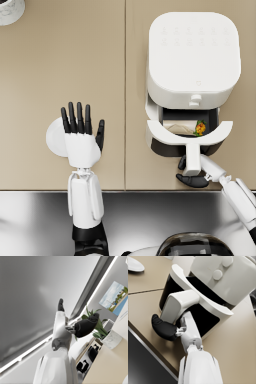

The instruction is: Pick up the chicken rolls and place it into the air fryer

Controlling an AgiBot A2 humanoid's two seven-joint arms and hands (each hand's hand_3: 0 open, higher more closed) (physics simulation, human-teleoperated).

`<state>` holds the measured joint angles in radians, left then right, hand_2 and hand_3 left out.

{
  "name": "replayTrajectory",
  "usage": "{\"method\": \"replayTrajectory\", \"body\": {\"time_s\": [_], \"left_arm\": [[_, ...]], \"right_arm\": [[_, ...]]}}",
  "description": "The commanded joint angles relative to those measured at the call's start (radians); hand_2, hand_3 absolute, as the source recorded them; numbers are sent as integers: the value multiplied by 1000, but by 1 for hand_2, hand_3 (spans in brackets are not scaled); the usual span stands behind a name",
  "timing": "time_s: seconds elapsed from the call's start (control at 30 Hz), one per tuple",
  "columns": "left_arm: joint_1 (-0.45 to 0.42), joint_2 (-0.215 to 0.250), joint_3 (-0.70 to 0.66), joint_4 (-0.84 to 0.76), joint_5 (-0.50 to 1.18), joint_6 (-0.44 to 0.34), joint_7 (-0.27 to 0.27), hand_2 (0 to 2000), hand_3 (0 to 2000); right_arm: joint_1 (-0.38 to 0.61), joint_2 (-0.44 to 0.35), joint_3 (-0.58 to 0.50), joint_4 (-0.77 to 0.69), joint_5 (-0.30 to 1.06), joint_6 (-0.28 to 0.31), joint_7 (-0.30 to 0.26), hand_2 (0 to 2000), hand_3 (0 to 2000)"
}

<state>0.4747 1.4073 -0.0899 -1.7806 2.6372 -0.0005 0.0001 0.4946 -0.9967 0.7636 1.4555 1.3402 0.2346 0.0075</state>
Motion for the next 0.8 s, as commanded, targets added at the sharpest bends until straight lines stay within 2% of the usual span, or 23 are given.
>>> {"method": "replayTrajectory", "body": {"time_s": [0.03, 0.13, 0.17, 0.3, 0.33, 0.37, 0.53, 0.57, 0.73, 0.8], "left_arm": [[12, -2, -18, -5, 0, 0, 0, 0, 0], [-3, -3, -11, 0, 0, 0, 0, 0, 0], [23, -6, -6, 2, 0, 0, 0, 0, 0], [28, -9, 11, -19, 0, 0, 0, 0, 0], [8, -8, 3, -7, 0, 0, 0, 0, 0], [28, -10, 3, -23, 0, 0, 0, 0, 0], [10, -12, -3, -14, 0, 0, 0, 0, 0], [31, -15, -11, -8, 0, 0, 0, 0, 0], [14, -16, -8, -6, 0, 0, 0, 0, 0], [37, -19, -5, 7, 0, 0, 0, 0, 0]], "right_arm": [[84, -143, -9, 129, 0, 8, -1, 2000, 2000], [119, -176, -14, 64, 1, 27, -1, 2000, 2000], [131, -184, -19, 42, 1, 35, -2, 2000, 2000], [186, -230, -56, -59, 1, 58, -3, 2000, 2000], [196, -242, -68, -84, 2, 62, -5, 2000, 2000], [210, -258, -75, -118, 2, 71, -5, 2000, 2000], [264, -320, -113, -229, 2, 119, -8, 2000, 2000], [273, -337, -125, -254, 2, 117, -7, 2000, 2000], [322, -403, -177, -378, 1, 131, 4, 2000, 2000], [342, -424, -193, -429, 0, 134, 12, 2000, 2000]]}}
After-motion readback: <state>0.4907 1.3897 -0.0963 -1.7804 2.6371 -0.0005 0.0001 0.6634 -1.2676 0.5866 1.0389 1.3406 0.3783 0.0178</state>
